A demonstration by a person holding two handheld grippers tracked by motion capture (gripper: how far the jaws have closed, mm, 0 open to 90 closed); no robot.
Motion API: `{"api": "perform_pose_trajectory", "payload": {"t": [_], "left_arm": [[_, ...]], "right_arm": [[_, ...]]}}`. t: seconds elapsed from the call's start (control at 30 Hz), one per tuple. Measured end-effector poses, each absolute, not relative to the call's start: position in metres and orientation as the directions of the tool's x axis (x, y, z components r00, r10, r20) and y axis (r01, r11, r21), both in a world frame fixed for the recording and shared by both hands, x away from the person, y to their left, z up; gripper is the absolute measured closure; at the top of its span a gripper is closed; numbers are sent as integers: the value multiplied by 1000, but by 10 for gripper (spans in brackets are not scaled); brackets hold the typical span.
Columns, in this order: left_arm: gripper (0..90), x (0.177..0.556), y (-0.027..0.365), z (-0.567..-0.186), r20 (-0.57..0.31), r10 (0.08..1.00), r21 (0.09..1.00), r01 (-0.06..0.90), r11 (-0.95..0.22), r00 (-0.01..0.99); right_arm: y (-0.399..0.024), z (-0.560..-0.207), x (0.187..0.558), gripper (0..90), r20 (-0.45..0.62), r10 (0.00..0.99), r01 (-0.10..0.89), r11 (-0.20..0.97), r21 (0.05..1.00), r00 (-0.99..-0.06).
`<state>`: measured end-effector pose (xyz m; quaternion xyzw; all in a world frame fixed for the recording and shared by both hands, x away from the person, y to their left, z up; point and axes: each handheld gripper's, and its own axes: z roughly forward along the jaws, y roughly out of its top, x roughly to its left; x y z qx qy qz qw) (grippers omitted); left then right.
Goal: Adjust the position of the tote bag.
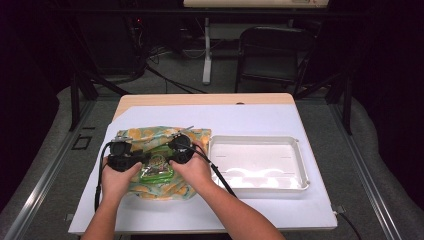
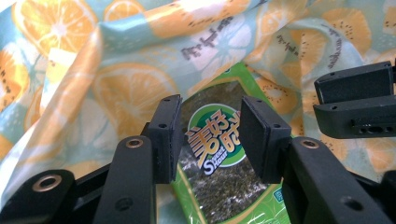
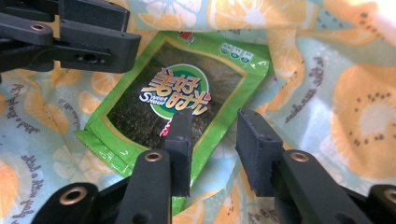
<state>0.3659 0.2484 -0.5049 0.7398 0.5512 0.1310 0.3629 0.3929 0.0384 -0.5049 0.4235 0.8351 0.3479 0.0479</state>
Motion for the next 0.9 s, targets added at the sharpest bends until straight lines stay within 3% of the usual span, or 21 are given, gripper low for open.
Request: {"api": "perform_pose_trajectory", "payload": {"t": [0.3, 0.47, 0.73, 0.9], "left_arm": [[583, 362, 244, -512, -176, 918, 656, 738, -159, 355], [541, 364, 247, -518, -210, 919, 647, 752, -126, 334], [518, 366, 253, -525, -250, 916, 625, 775, -96, 315], [517, 366, 253, -525, -249, 916, 616, 781, -101, 315]], "right_arm": [[46, -514, 394, 672, 181, 758, 687, 428, 587, -627], [50, -521, 395, 683, 158, 754, 684, 461, 565, -638], [55, -529, 393, 786, 149, 748, 680, 476, 558, -646], [54, -529, 392, 798, 146, 748, 681, 482, 552, -648]]}}
